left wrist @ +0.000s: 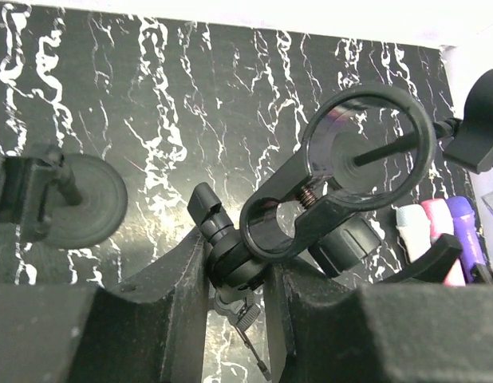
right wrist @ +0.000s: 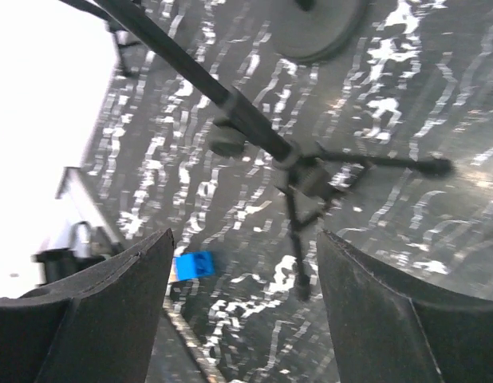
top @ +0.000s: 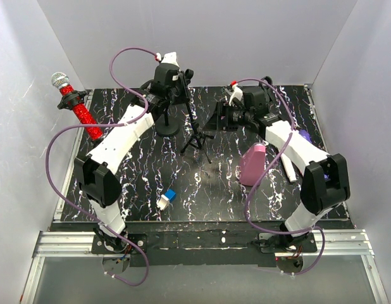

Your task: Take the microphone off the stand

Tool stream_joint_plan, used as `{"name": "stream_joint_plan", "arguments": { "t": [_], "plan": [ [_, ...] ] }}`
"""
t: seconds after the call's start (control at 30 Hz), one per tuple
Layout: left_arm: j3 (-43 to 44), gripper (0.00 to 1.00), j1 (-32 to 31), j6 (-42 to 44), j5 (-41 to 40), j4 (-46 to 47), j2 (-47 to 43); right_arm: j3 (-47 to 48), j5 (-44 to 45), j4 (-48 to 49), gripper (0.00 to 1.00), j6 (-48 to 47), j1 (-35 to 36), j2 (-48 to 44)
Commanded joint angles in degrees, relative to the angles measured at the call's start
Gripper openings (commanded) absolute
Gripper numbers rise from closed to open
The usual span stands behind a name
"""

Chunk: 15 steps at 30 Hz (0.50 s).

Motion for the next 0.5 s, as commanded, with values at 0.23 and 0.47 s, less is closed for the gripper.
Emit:
{"name": "stream_joint_plan", "arguments": {
  "t": [0.23, 0.47],
  "plan": [
    [-3.7, 0.0, -0.7, -9.6, 3.3, 2.5, -2.0, 1.8, -10.4, 12.2, 0.65, 18.2, -0.2, 7.6],
    [-3.4, 0.0, -0.7, -11.3, 1.8, 2.1, -1.6, 2.0, -9.6, 11.3, 0.54, 16.9, -0.3, 8.4]
  ]
}}
